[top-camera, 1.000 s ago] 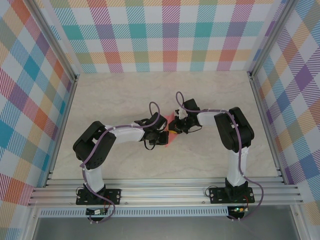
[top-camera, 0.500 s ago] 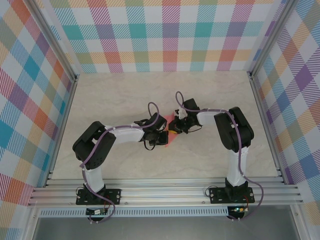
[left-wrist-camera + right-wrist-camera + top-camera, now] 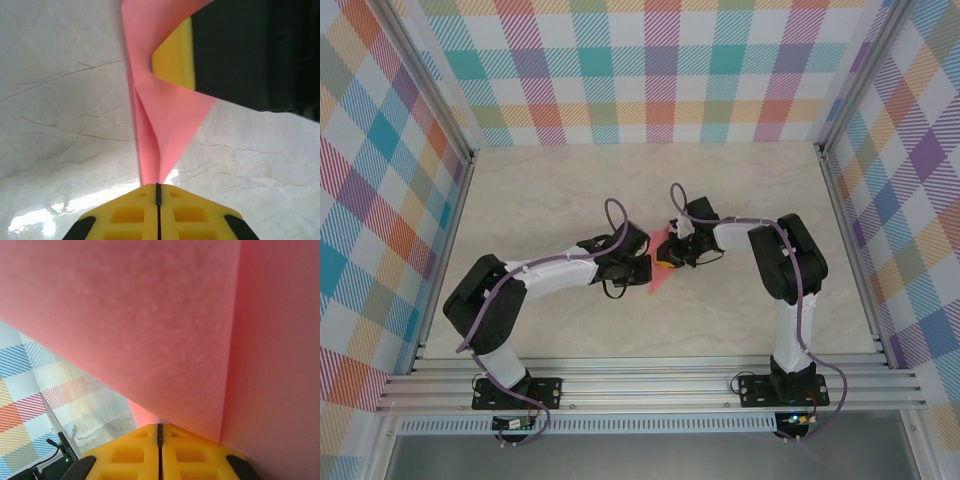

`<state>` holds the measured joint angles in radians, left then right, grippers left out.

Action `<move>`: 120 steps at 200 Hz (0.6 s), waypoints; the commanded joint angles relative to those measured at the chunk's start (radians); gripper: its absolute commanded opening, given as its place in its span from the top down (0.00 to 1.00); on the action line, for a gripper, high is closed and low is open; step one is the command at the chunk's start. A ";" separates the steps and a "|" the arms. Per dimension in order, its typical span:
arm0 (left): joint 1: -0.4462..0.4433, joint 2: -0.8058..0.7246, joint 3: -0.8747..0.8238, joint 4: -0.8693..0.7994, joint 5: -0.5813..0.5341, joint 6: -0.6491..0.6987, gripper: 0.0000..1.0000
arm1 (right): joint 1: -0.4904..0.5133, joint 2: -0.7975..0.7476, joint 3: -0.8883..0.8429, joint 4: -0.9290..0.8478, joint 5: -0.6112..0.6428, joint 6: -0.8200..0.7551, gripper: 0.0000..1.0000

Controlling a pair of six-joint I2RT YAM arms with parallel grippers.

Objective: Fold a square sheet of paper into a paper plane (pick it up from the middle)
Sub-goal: Fourth fold the wing at the center of the table.

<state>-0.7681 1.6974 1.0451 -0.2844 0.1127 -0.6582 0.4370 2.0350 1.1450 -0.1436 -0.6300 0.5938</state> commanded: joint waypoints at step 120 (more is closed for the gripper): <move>0.001 0.146 -0.049 0.206 0.112 -0.109 0.94 | -0.003 0.071 -0.024 -0.109 0.108 -0.017 0.93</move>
<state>-0.7700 1.8271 1.0168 -0.0750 0.2497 -0.7559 0.4370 2.0361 1.1473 -0.1478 -0.6292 0.5930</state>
